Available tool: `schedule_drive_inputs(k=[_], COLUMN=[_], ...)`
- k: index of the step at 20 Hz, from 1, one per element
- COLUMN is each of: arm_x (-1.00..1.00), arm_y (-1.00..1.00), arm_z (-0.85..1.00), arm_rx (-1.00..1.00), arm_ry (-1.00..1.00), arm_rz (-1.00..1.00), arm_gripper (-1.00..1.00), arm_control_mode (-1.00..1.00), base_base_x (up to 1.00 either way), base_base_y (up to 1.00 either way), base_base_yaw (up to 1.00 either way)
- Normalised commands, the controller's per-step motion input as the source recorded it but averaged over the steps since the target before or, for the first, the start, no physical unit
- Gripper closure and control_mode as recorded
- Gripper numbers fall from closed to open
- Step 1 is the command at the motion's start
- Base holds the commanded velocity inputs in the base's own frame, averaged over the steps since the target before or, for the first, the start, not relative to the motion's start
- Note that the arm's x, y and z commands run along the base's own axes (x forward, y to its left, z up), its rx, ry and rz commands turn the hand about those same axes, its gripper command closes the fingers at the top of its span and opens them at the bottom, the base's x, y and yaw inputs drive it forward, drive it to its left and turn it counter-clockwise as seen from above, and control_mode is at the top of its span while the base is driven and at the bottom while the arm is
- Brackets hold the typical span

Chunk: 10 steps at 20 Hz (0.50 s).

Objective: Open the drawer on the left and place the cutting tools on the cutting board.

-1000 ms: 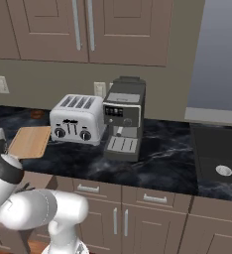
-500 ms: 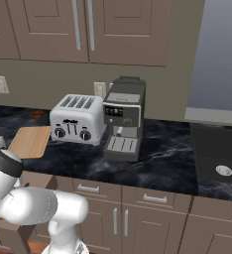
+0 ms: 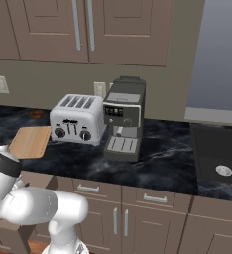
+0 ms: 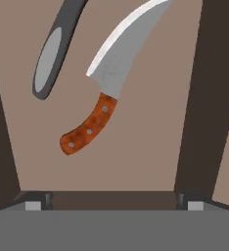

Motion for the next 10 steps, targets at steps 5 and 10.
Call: schedule_drive_inputs(k=[5,10], arm_x=[0.13,0.11], arm_y=[-0.22,0.02], arm_z=[-0.25,-0.09], arm_rx=[0.00,0.00], arm_ry=[0.00,0.00], arm_rz=[-0.20,0.00], arm_gripper=[-1.00,-1.00], arm_control_mode=[-1.00,-1.00], base_base_x=[0.00,0.00], base_base_y=[0.00,0.00], base_base_yaw=[0.00,0.00])
